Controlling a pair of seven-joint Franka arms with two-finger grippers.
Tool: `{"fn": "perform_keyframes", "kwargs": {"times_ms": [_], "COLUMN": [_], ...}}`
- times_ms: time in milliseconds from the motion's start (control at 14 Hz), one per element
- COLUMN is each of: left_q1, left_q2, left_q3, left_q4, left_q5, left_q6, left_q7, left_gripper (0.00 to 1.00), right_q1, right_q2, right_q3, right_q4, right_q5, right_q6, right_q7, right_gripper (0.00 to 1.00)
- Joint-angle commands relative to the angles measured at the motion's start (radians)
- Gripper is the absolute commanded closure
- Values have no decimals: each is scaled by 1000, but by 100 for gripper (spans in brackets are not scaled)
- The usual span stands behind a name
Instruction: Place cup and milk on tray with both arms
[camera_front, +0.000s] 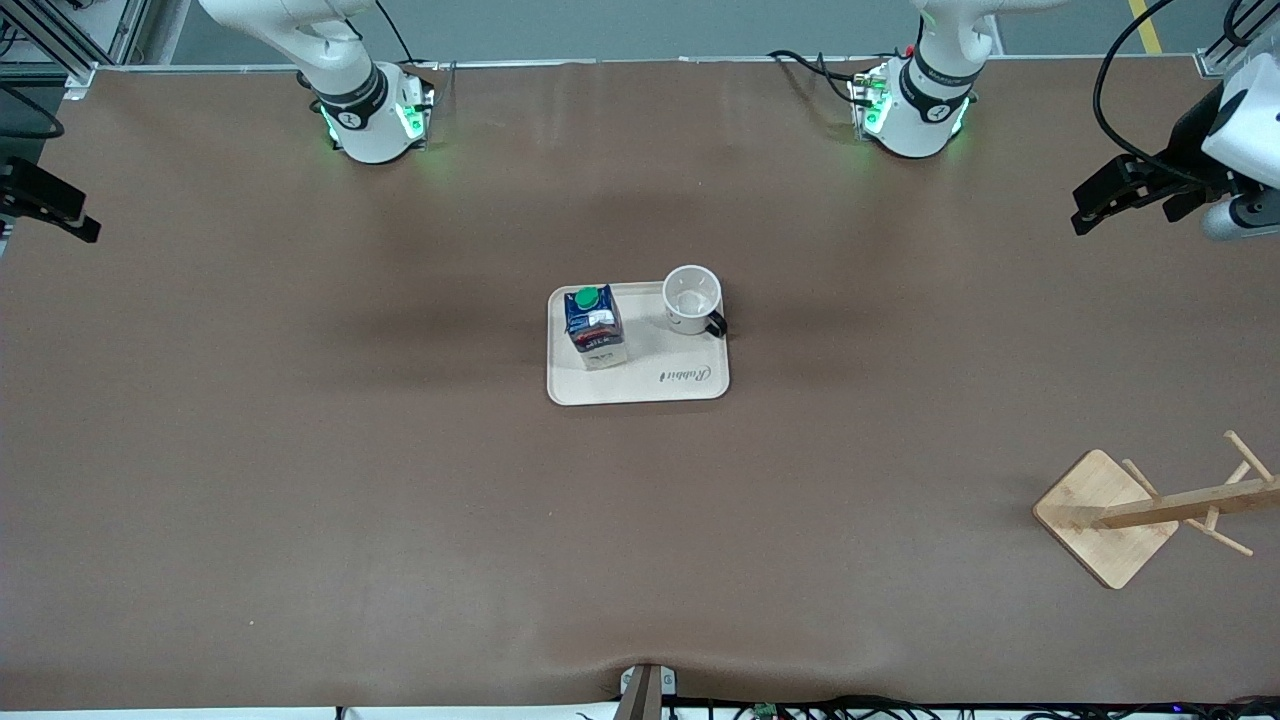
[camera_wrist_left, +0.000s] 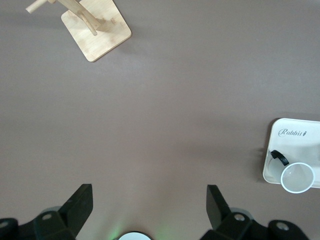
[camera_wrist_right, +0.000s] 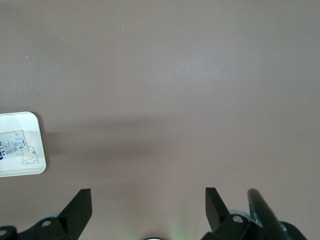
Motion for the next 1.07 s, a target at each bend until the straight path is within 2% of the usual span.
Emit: {"fn": "perform_keyframes", "kwargs": {"times_ms": [0,286,500,1000], "left_q1": [2,2,2,5], "left_q2": [-2,7,15,26], "left_q3": [-1,-4,-4,1], "left_q4": [20,50,50,50], "left_q5": [-9,-14,-14,-14], "left_q6": [-15,-13,-12,-15], "left_q7": [-12,-16,-15,5], "left_gripper": [0,0,0,0], "right_q1": [-26,-48,-50,-50], "right_q2": [-43,-37,-40,-57], "right_q3": [17,17,18,20], "right_q4": [-43,-44,-54,-78], "right_q5": [-20,-11,18,18], "right_q6": [-2,-1,4,4], "right_q7": [-23,-22,-22,-22], "right_gripper": [0,0,0,0]}}
